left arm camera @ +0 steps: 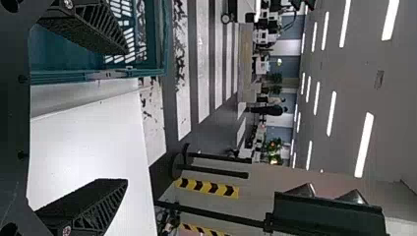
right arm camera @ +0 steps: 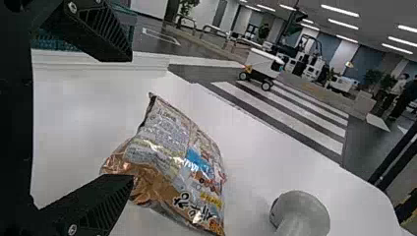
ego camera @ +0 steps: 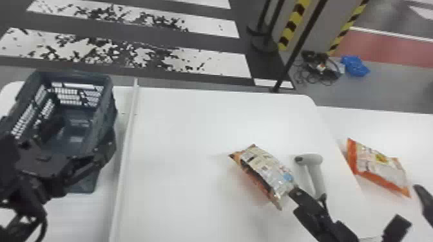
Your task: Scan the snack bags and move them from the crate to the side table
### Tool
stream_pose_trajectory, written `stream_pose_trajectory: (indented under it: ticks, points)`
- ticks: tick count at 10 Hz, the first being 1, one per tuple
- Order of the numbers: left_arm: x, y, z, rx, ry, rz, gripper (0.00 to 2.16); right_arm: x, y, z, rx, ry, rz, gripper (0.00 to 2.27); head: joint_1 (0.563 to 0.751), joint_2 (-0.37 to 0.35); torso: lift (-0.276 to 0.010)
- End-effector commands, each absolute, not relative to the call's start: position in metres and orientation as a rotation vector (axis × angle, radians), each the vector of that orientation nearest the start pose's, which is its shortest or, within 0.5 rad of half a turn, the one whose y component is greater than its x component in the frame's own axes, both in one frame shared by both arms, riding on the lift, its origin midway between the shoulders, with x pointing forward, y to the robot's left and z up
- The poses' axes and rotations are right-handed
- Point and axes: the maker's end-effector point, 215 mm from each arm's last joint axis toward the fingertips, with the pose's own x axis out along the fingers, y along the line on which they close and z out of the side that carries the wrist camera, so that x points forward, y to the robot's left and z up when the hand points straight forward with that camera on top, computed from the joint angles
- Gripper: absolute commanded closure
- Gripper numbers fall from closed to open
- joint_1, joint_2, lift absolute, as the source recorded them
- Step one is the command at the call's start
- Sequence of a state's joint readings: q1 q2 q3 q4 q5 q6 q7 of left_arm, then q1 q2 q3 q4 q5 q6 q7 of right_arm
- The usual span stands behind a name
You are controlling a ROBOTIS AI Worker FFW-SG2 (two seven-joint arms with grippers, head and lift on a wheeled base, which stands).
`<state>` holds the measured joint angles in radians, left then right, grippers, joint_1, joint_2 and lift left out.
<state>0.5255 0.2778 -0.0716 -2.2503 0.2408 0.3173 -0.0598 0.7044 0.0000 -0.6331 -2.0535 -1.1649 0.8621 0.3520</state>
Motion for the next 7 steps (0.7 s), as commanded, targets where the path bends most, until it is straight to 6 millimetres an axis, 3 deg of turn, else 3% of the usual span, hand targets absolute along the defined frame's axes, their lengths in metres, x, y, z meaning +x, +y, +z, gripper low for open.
stream_pose_trajectory:
  ticks: [1, 3, 4, 5, 6, 7]
  points:
    - [0.425, 0.172, -0.337, -0.021, 0.194, -0.299, 0.07, 0.307, -0.302, -0.428, 0.986, 0.523, 0.172, 0.07, 0.695, -0.223, -0.087]
    - [0.422, 0.177, -0.338, -0.017, 0.194, -0.291, 0.07, 0.331, -0.299, -0.416, 0.896, 0.503, 0.240, 0.08, 0.695, -0.200, -0.087]
    - [0.422, 0.179, -0.338, -0.014, 0.195, -0.289, 0.07, 0.346, -0.302, -0.405, 0.811, 0.461, 0.282, 0.32, 0.695, -0.186, -0.087]
    - [0.423, 0.180, -0.337, -0.011, 0.193, -0.288, 0.07, 0.352, -0.298, -0.394, 0.763, 0.446, 0.364, 1.38, 0.695, -0.182, -0.087]
    - [0.424, 0.181, -0.338, -0.011, 0.195, -0.288, 0.07, 0.361, -0.296, -0.401, 0.661, 0.474, 0.371, 2.13, 0.695, -0.174, -0.087]
    - [0.424, 0.182, -0.339, -0.009, 0.196, -0.288, 0.07, 0.367, -0.297, -0.402, 0.580, 0.470, 0.378, 2.24, 0.695, -0.169, -0.087]
